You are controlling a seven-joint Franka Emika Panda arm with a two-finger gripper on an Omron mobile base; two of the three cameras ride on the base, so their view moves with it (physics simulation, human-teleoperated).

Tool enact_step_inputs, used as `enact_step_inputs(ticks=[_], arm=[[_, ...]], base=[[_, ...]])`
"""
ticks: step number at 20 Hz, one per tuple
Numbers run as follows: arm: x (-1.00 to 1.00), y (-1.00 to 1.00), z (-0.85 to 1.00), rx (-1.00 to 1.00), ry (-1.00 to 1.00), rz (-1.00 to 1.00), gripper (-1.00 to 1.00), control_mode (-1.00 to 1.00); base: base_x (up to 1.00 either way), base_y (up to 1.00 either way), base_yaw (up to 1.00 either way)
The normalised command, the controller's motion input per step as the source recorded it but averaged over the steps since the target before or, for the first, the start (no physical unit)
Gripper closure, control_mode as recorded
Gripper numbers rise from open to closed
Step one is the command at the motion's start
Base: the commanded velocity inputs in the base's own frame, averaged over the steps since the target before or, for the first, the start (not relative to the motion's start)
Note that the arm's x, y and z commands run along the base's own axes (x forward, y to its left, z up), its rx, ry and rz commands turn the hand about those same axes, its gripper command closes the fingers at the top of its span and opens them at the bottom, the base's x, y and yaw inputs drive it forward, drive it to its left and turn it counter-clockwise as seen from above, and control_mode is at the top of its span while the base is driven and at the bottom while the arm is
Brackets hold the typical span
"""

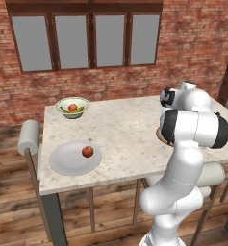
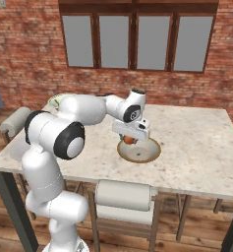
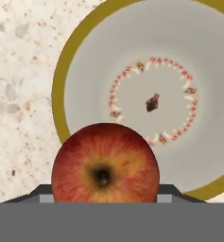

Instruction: Take the fruits from the plate on the dining counter and place two fruits in each bowl.

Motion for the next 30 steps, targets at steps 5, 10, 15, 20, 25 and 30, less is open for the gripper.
enact_step_inputs(ticks=[5, 10, 15, 20, 25, 30], arm=[[0.00, -0.23, -0.43, 0.00, 0.06, 0.00, 1.00, -1.00], [0.00, 0.00, -0.42, 0.00, 0.01, 0.00, 1.00, -1.00], [0.01, -0.01, -0.32, 0.00, -0.05, 0.00, 1.00, -1.00], [0.05, 0.00, -0.14, 0.00, -0.03, 0.00, 1.00, -1.00], [0.32, 0.00, 0.00, 0.00, -0.01, 0.00, 1.00, -1.00], [0.40, 0.00, -0.05, 0.00, 0.00, 0.00, 1.00, -1.00]], base=[[0.00, 0.00, 0.00], [0.00, 0.00, 0.00], [0.00, 0.00, 0.00], [0.00, 0.00, 0.00], [0.00, 0.00, 0.00], [0.00, 0.00, 0.00]])
